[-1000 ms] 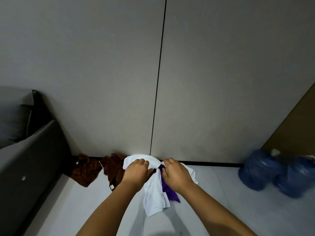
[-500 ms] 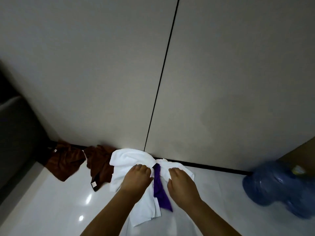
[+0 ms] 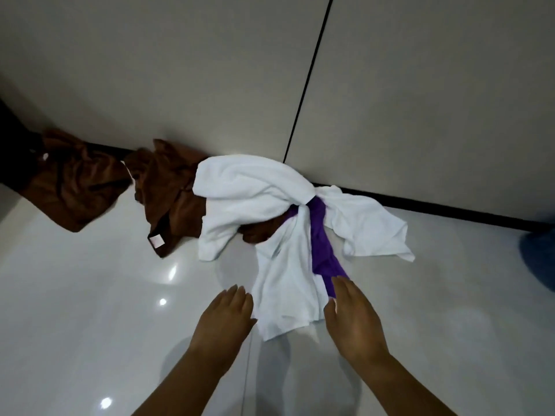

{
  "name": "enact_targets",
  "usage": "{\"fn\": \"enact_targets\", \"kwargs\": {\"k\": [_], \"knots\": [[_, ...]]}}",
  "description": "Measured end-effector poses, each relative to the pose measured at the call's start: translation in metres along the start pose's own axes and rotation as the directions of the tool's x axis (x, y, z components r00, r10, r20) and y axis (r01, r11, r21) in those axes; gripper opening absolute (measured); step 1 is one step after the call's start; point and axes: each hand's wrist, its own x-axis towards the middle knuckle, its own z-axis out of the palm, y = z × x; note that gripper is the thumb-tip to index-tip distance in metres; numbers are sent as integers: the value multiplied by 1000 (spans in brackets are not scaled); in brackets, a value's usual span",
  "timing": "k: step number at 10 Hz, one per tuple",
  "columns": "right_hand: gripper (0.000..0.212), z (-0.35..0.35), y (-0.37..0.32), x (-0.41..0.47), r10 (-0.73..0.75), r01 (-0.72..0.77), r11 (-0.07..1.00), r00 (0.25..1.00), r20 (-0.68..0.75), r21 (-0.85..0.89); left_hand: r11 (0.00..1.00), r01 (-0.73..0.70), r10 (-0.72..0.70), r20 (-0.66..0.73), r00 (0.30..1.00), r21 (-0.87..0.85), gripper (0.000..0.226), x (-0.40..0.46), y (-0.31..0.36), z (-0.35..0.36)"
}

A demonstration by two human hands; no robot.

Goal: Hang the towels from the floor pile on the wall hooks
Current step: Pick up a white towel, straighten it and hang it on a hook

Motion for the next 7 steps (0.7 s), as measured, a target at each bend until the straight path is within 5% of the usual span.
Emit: {"fn": "enact_targets", "kwargs": {"k": [1, 3, 4, 7], "knots": [[46, 85, 23, 25, 27, -27, 1000, 1000, -5, 3, 999, -40, 38, 99, 994, 20, 64, 12, -21, 97], [34, 190, 59, 89, 39, -43, 998, 995, -97, -36, 979, -157, 152, 43, 987, 133, 60, 85, -56, 182], [33, 210, 73, 121, -52, 37, 996, 981, -187, -82, 943, -244, 270, -92, 958, 228, 52, 129, -67, 190], [31, 234, 73, 116, -25, 16, 996, 995, -101, -89, 998, -25, 24, 2, 1000, 61, 40, 130, -67, 203]]}}
